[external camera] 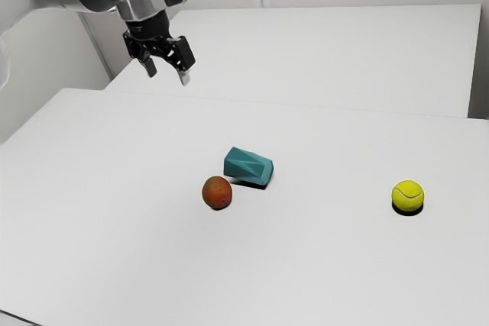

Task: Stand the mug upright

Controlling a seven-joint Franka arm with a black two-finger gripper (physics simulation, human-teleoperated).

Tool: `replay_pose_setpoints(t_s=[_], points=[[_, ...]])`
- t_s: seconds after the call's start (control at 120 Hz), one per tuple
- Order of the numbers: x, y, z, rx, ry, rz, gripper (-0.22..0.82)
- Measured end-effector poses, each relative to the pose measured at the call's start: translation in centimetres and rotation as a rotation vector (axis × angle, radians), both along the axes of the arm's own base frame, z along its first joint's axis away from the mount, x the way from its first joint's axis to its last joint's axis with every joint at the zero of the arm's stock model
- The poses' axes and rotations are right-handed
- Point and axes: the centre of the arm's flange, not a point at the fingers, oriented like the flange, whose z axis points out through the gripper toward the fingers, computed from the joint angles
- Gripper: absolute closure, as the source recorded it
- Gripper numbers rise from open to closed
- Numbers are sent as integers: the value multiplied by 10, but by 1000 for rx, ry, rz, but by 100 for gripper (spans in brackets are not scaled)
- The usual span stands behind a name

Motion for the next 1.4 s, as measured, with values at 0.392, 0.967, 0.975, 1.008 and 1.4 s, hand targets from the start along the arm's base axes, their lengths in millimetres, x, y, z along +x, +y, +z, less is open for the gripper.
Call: replay_pose_setpoints(t_s=[0.392,0.967,0.975,1.008,1.4], points=[[2,12,-17,-70,14,58,0],[31,40,-161,-450,117,23,0],[32,40,-164,-456,115,20,0],[36,42,-172,-475,105,6,0],[76,79,-255,-629,22,-64,0]])
